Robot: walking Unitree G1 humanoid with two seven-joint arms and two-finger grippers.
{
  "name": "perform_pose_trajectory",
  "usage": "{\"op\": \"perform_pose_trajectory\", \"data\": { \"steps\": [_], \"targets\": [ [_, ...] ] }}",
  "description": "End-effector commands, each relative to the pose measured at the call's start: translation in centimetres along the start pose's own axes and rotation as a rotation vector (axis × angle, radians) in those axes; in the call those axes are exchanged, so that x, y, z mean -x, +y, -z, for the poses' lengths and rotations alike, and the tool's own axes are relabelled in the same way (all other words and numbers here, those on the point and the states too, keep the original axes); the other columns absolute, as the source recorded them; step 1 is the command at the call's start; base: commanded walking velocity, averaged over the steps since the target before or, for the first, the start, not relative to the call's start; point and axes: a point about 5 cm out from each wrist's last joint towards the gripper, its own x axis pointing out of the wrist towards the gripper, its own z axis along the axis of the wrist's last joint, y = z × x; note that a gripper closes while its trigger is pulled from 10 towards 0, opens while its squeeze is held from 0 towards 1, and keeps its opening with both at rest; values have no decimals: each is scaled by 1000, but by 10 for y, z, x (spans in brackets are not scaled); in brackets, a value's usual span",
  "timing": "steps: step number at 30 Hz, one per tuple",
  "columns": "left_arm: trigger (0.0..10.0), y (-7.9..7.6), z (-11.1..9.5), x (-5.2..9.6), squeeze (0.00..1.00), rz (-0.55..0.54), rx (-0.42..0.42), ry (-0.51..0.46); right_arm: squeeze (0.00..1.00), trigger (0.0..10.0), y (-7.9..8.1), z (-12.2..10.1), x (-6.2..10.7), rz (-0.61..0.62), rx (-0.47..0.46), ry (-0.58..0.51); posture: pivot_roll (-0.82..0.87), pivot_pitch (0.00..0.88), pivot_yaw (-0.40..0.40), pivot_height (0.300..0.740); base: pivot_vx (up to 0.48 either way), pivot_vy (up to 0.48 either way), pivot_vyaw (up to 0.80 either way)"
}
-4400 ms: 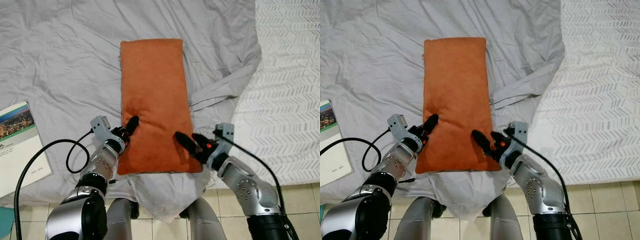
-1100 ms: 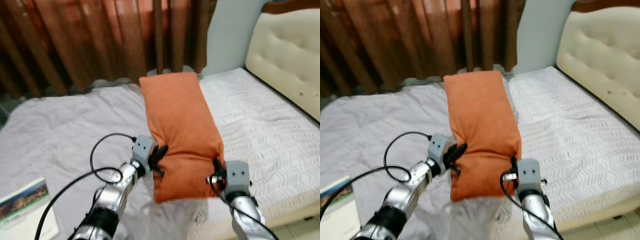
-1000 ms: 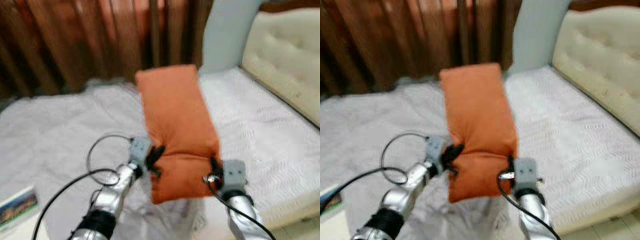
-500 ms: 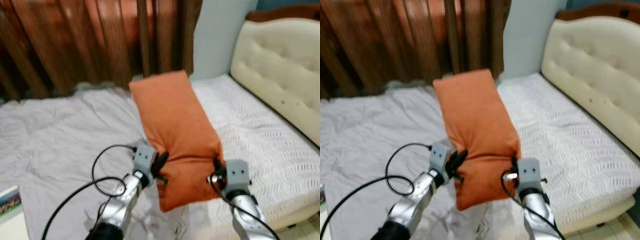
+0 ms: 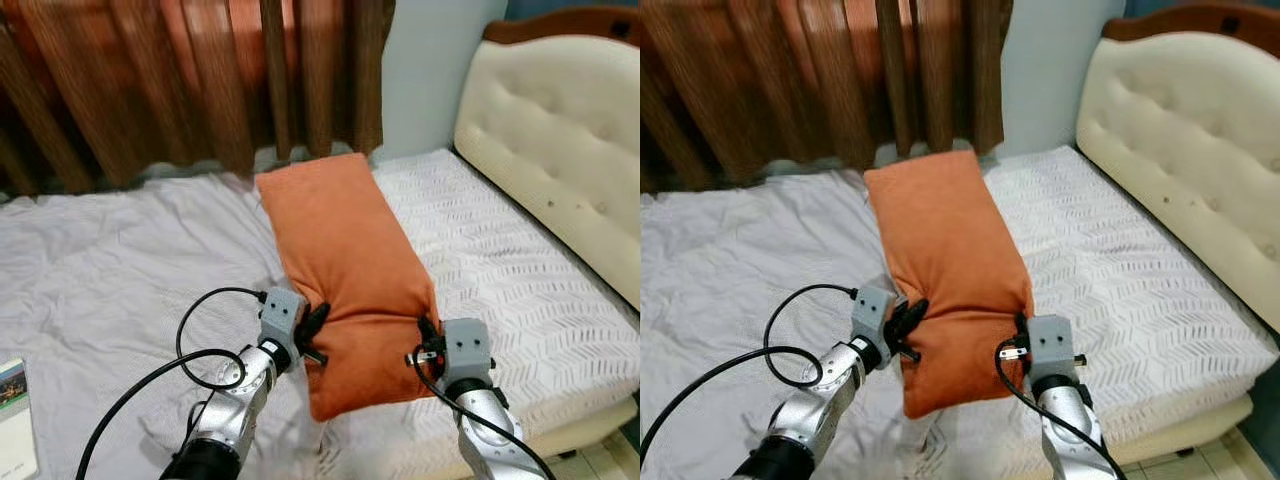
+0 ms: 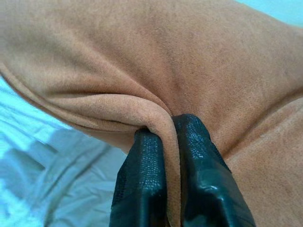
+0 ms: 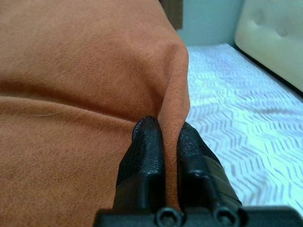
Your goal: Clean up the room
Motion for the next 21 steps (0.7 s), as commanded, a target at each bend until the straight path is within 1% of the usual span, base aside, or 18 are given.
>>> {"op": "perform_pose_trajectory", "data": {
  "steps": [1, 7, 16, 21],
  "targets": [
    [10000, 0, -8, -3, 0, -1, -19, -31, 0, 0, -16, -7, -2, 68, 4, -35, -142, 0, 39, 740, 394, -266, 0],
    [10000, 2, -9, -4, 0, -15, -16, -29, 0, 0, -16, -6, -2, 64, 3, -32, -143, 0, 39, 740, 394, -267, 0],
    [10000, 12, -11, -5, 0, -37, -31, -20, 0, 0, -14, -3, -3, 47, 8, -23, -137, 0, 36, 740, 405, -253, 0],
    [10000, 7, -9, -5, 0, -32, -48, -27, 0, 0, -14, -1, -3, 35, 5, -14, -136, 0, 33, 740, 403, -256, 0]
  ]
}}
